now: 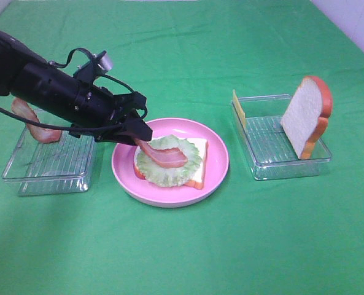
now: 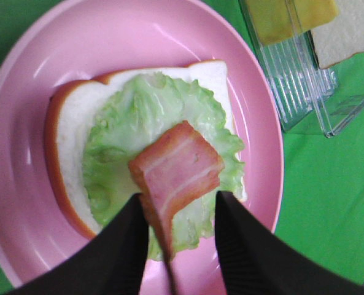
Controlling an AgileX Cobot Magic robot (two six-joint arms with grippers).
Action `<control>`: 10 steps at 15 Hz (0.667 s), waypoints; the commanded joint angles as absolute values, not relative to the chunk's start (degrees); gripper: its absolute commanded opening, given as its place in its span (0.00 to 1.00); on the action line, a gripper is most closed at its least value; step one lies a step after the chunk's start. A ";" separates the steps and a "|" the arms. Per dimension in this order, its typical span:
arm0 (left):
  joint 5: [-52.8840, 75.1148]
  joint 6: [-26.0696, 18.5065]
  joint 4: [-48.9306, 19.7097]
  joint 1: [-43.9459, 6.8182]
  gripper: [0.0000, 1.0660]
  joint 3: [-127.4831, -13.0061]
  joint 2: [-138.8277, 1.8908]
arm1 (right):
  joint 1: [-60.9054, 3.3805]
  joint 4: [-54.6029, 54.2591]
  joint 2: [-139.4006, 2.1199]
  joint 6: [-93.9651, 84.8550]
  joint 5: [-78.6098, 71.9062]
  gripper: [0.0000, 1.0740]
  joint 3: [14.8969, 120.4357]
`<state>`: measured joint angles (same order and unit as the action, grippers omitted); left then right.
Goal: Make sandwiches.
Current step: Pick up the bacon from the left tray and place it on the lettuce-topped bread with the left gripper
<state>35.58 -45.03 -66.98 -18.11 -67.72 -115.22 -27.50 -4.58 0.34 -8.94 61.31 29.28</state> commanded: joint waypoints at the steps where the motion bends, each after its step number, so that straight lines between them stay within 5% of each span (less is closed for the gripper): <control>1: 35.01 -44.63 -65.89 -18.22 0.51 -67.90 -113.56 | -27.62 -4.18 1.20 -8.77 60.85 0.73 29.11; 7: 27.79 -42.06 -61.88 -18.22 0.64 -67.90 -106.23 | -27.62 -4.18 1.20 -8.77 60.85 0.73 29.11; 10: 25.15 -32.66 -53.11 -18.22 0.64 -67.90 -101.64 | -27.62 -4.18 1.20 -8.77 60.85 0.73 29.11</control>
